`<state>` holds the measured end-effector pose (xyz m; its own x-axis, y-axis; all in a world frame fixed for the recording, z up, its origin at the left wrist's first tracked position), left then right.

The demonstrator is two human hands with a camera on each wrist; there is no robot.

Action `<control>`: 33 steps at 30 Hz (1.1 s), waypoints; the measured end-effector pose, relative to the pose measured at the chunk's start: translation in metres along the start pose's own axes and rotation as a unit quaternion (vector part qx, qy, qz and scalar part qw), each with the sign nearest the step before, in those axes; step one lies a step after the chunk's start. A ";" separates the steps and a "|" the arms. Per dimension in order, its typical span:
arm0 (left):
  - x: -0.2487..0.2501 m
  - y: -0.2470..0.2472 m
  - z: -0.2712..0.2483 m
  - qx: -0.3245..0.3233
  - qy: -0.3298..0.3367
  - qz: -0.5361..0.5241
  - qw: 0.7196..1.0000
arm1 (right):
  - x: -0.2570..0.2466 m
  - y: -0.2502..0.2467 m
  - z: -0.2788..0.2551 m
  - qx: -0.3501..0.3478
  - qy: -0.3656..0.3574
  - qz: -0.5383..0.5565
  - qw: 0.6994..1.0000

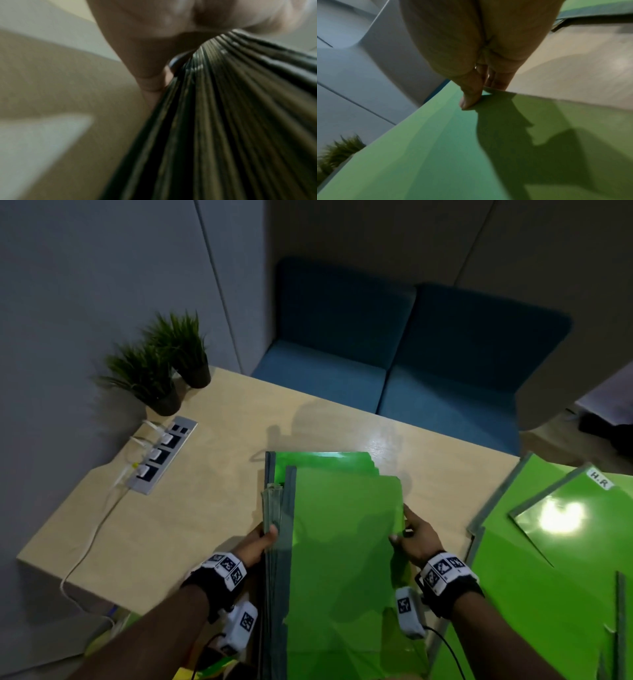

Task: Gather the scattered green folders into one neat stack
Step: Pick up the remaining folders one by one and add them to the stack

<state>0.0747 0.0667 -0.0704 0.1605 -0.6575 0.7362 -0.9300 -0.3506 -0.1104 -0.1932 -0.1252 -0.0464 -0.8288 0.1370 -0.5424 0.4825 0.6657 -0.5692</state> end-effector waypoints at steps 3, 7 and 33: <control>-0.013 0.001 0.012 -0.014 0.034 0.037 0.999 | -0.010 0.011 -0.015 -0.007 -0.030 -0.039 0.999; 0.001 0.006 0.003 -0.043 0.044 0.006 0.998 | -0.015 0.031 -0.015 -0.003 0.018 0.019 1.000; 0.122 0.118 0.048 -0.109 0.073 -0.024 0.991 | 0.052 -0.091 -0.003 0.175 0.079 0.228 0.955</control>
<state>0.0006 -0.0866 -0.0255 0.1720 -0.5345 0.8275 -0.9744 -0.2159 0.0631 -0.2814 -0.1764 -0.0204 -0.5298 0.4802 -0.6991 0.8450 0.2283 -0.4835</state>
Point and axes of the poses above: each hand's wrist, its own z-axis towards the middle knuckle, its own y-axis out of the palm, x = y × z, the point moved 5 cm from there along z, towards the middle knuckle, and after that the axes turned 1 degree about z, right-handed, at the moved point
